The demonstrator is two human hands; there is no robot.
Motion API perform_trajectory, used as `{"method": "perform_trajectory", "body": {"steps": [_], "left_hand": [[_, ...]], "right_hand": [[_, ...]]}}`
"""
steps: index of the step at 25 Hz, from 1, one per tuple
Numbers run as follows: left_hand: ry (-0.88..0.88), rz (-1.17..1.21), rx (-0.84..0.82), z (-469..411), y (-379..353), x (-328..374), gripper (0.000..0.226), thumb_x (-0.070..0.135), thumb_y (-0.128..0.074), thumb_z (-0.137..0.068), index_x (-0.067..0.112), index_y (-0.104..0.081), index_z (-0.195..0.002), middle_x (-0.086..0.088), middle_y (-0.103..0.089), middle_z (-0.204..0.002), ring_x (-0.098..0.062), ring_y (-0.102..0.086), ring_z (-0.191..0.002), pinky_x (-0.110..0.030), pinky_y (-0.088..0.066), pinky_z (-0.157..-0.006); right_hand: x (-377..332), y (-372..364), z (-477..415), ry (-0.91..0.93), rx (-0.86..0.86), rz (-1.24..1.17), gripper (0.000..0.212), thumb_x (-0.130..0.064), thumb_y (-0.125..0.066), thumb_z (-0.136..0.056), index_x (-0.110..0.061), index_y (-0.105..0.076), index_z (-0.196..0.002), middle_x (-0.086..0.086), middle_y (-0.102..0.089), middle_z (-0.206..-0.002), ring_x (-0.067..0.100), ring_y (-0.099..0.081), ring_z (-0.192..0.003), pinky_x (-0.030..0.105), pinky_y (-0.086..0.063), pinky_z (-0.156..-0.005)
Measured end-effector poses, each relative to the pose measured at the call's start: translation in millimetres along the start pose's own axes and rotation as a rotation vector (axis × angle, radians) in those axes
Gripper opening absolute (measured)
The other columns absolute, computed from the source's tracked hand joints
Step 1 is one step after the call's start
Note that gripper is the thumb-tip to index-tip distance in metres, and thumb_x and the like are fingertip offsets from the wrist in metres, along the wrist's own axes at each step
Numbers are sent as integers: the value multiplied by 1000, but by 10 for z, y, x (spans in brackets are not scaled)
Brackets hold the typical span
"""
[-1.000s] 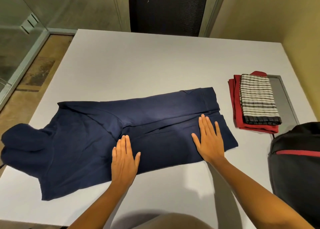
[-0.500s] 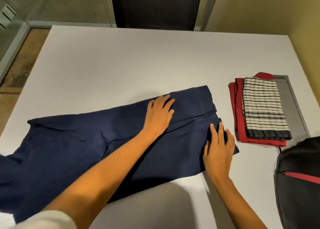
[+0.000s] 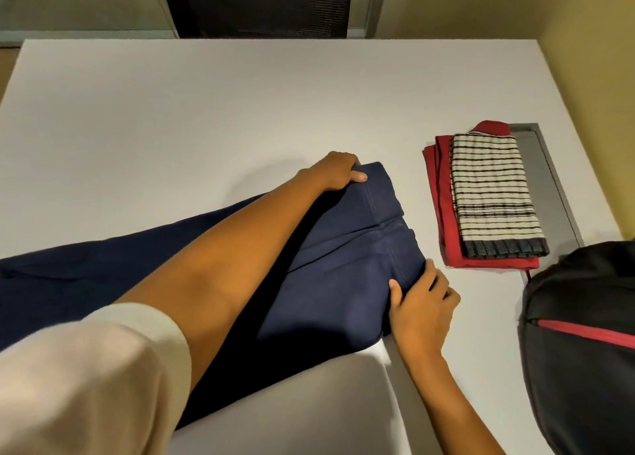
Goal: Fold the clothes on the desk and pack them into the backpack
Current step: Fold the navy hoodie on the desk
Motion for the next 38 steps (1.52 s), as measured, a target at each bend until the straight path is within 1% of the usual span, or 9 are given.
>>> {"method": "perform_trajectory", "body": {"steps": [3, 7, 10, 16, 20, 25, 29, 33, 38], "left_hand": [[5, -54, -28, 32, 41, 63, 38, 28, -58, -95, 6, -56, -125, -12, -57, -125, -29, -52, -115, -32, -41, -93], [-60, -183, 61, 158, 209, 285, 40, 18, -63, -87, 12, -56, -126, -8, -60, -121, -28, -53, -112, -34, -41, -88], [-72, -88, 251, 315, 478, 376, 38, 12, -61, -86, 13, -57, -124, -7, -58, -122, -29, -51, -115, -37, -44, -89], [-47, 67, 716, 777, 1342, 395, 33, 10, -64, -85, 18, -60, -117, -4, -59, -121, -28, -52, -113, -41, -47, -86], [-103, 264, 893, 1131, 1782, 93, 27, -2, -64, -80, 16, -68, -100, -1, -68, -100, -18, -61, -93, -27, -52, -81], [-120, 142, 935, 1728, 1824, -471, 46, -23, -44, -65, 10, -71, -81, 0, -65, -93, -13, -56, -85, 1, -36, -67], [-25, 187, 789, 1946, 1455, -1123, 49, -27, -46, -66, 15, -71, -74, -2, -66, -93, -17, -61, -87, 0, -40, -76], [268, 351, 624, 2104, 1018, -1703, 44, -14, -47, -82, 22, -72, -78, 5, -68, -85, -7, -61, -73, -7, -47, -67], [391, 546, 710, 2017, 902, -1787, 18, 25, -48, -95, 19, -59, -107, -4, -62, -106, -16, -55, -79, -22, -42, -65]], "right_hand": [[-24, 97, -105, -105, -154, 53, 83, -37, -70, -86, 2, -26, -143, 25, -49, -130, 43, -45, -111, 45, -41, -89], [-116, 357, -222, -123, -199, 5, 54, -34, -80, -78, -4, -47, -108, 18, -63, -112, 39, -56, -105, 40, -45, -77], [-266, 682, -249, -36, -57, 8, 45, -33, -82, -75, -10, -48, -93, 14, -65, -100, 36, -60, -92, 36, -41, -66], [-767, 1349, -540, 239, 312, 89, 34, -12, -80, -75, 0, -58, -98, 21, -64, -93, 40, -61, -83, 41, -43, -65], [-1195, 1886, -503, 394, 565, 59, 32, 3, -75, -67, -3, -60, -95, 17, -63, -87, 37, -59, -75, 33, -31, -56], [-1628, 1584, 343, 735, 363, -112, 34, 3, -66, -62, -10, -57, -92, 7, -57, -85, 31, -56, -71, 32, -36, -48], [-1742, 739, 973, 965, 67, -136, 29, 0, -68, -69, -14, -55, -91, -1, -49, -84, 21, -48, -70, 34, -39, -44], [-1716, 83, 1426, 1171, -70, -54, 37, 6, -70, -69, -12, -59, -99, 0, -50, -86, 16, -45, -71, 27, -41, -46], [-1663, 102, 1393, 1239, 125, 36, 41, 10, -40, -86, -6, -64, -114, 11, -64, -107, 29, -58, -92, 35, -51, -75]]}}
Point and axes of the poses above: each hand's wrist, its own z-axis away from the middle knuckle, its own y-axis out of the back of the hand, x = y × z, the point moved 9 cm from there along -z, towards the middle knuckle
